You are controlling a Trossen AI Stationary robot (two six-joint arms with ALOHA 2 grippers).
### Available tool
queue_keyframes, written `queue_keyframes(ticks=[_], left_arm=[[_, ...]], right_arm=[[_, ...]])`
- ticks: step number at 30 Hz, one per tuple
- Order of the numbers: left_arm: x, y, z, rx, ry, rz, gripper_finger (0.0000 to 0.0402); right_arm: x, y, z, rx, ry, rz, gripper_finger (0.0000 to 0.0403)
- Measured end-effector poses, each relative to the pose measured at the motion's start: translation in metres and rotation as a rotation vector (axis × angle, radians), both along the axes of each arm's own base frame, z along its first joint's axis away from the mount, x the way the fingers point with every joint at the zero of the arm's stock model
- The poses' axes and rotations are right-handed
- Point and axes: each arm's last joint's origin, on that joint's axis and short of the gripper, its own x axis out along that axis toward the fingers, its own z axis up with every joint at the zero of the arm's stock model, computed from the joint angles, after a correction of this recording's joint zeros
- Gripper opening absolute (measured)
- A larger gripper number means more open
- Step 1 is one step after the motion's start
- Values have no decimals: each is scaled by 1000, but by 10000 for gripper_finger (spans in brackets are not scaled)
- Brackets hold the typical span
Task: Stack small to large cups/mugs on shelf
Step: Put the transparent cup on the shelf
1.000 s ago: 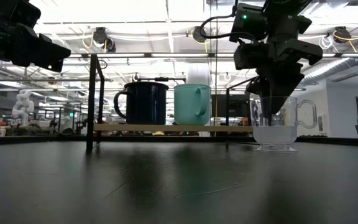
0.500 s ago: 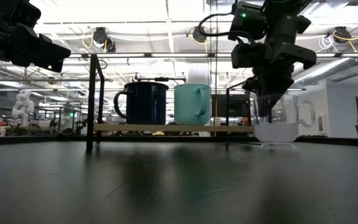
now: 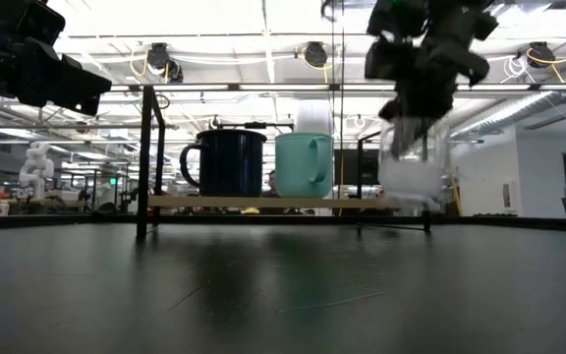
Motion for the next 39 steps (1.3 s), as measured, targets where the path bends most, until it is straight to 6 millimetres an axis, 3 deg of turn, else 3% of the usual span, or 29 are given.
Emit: queue_keyframes(ticks=[4,9,20,26,34,39], left_arm=[[0,0,0,0,0,1,24],[0,0,-1,1,6,0,24],[0,0,-1,3,5,1,24],[0,0,0,8,3,1,24],[0,0,-1,6,9,1,24],[0,0,-2,8,24,1,24]], right_arm=[[-5,1,19,-18,-117,5,1],[-18,-2,26,-42,-257,-7,1],[-52,-6,-9,-14,-224,-89,0],[-63,-4,-16,2,-307,-125,0],[-65,-5,-7,-41,-414,-186,0],[-58,-8,17,-77,-481,-217,0]])
